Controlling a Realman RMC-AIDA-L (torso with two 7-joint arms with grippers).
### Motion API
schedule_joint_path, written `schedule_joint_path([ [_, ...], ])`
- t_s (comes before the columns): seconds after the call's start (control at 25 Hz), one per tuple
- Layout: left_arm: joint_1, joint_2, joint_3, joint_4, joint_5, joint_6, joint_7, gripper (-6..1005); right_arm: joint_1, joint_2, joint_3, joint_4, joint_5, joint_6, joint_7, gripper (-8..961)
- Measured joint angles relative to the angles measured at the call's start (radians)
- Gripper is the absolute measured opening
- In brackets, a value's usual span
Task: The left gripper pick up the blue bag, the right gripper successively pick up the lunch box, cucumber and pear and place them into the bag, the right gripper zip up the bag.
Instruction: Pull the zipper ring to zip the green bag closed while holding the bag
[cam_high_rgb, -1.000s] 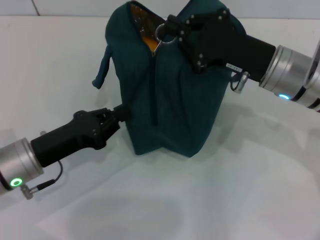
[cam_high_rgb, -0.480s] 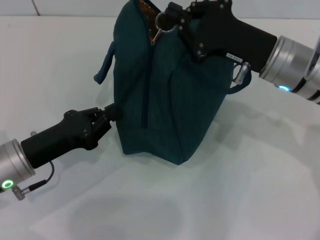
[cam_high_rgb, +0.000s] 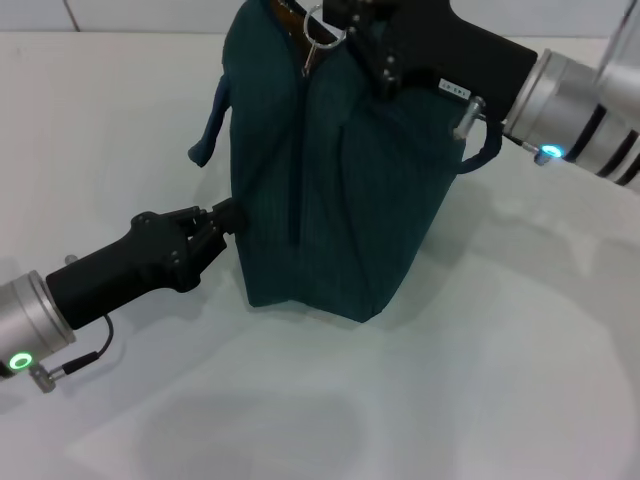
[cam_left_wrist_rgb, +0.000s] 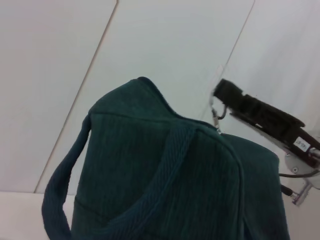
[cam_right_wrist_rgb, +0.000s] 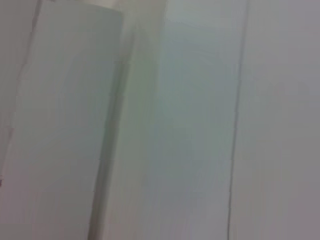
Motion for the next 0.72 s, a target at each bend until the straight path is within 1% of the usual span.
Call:
schedule_joint_path([
  [0.16,-0.004,0.0,0.0,0.001,0.0,-0.001,0.005,61,0.006,0.0,-0.003,-0.005,0.001,0.041,0.067,8],
  [0.72,0.003,-0.001,0.003,-0.003,0.006,-0.001,0.088,60,0.009,-0.001,0.019,-0.03,-0.001,0.04,0.046,8],
])
